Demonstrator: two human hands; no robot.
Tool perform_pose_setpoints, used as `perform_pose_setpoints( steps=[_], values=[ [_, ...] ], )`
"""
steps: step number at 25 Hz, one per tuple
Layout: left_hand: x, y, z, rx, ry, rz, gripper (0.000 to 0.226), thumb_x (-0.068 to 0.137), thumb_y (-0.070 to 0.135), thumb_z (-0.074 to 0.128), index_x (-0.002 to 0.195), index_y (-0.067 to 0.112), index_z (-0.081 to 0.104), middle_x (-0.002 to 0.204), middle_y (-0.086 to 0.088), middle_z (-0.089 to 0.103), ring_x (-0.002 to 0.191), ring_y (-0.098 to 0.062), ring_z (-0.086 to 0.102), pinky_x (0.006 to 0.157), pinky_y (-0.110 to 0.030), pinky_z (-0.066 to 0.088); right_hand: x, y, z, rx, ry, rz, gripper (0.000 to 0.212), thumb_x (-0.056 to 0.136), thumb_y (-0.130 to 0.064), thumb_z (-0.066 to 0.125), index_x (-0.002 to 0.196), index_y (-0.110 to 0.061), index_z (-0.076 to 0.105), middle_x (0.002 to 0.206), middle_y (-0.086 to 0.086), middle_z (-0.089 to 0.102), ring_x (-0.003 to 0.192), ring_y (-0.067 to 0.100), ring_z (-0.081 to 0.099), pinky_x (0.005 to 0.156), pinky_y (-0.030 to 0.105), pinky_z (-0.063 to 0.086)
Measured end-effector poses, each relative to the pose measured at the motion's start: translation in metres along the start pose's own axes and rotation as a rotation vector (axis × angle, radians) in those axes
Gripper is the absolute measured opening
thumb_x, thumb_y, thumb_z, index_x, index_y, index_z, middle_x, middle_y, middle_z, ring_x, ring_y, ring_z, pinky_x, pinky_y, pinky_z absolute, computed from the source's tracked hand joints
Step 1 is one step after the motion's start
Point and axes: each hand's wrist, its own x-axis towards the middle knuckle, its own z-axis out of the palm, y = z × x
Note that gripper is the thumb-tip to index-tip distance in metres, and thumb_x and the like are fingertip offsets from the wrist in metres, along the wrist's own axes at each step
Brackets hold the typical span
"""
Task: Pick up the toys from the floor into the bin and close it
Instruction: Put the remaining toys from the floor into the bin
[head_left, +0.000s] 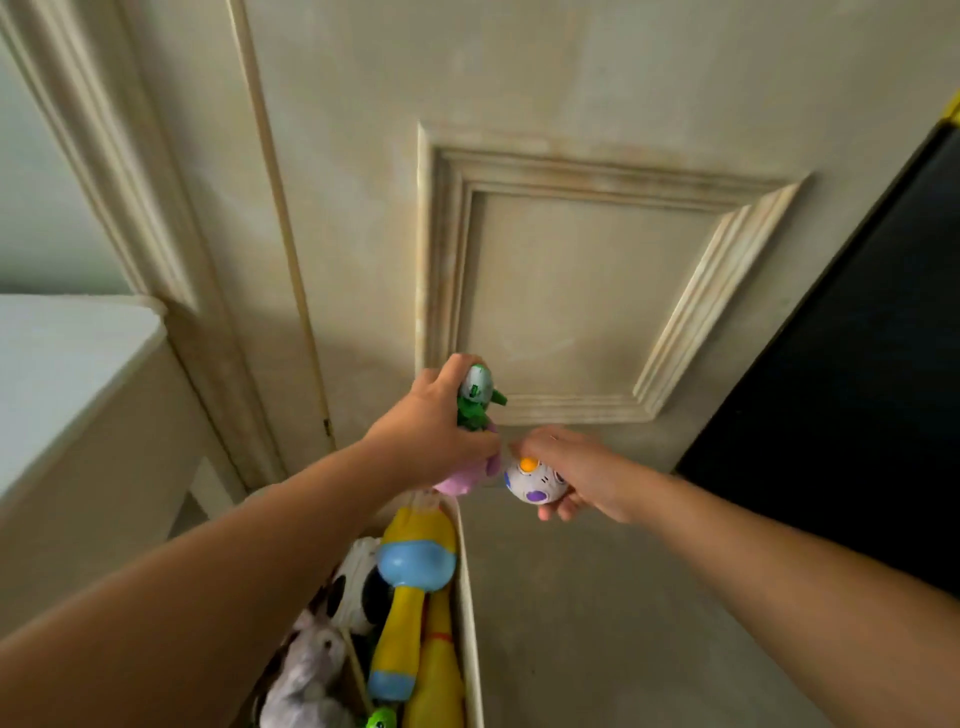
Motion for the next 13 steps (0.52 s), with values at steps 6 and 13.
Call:
perform_pose_setpoints(
  steps=[6,13],
  values=[
    [-0.075,0.028,-0.061,-0.004,0.029,-0.148,0.072,0.069,0.036,0.075,0.132,0.031,0.038,0.12,-0.01,0.053,0.1,-0.029,0.059,0.081,-0.035,0.051,-0.098,-0.069,0.036,0.204,-0.051,-0.103,0.024,0.092,-0.035,0.058,0.106,-0.017,0.052,0.083,0.013,0.063,0.056,0.024,0.061,0.043,0.022,0.049],
    [-0.19,-0.016,-0.085,0.047,-0.082,-0.319,0.068,0.075,0.038,0.074,0.131,0.025,0.039,0.11,-0.005,0.06,0.092,-0.024,0.059,0.073,-0.032,0.048,-0.137,-0.009,0.157,0.358,-0.153,0.079,0.027,0.092,-0.033,0.058,0.111,-0.014,0.054,0.085,0.014,0.061,0.055,0.024,0.063,0.043,0.024,0.052]
  ],
)
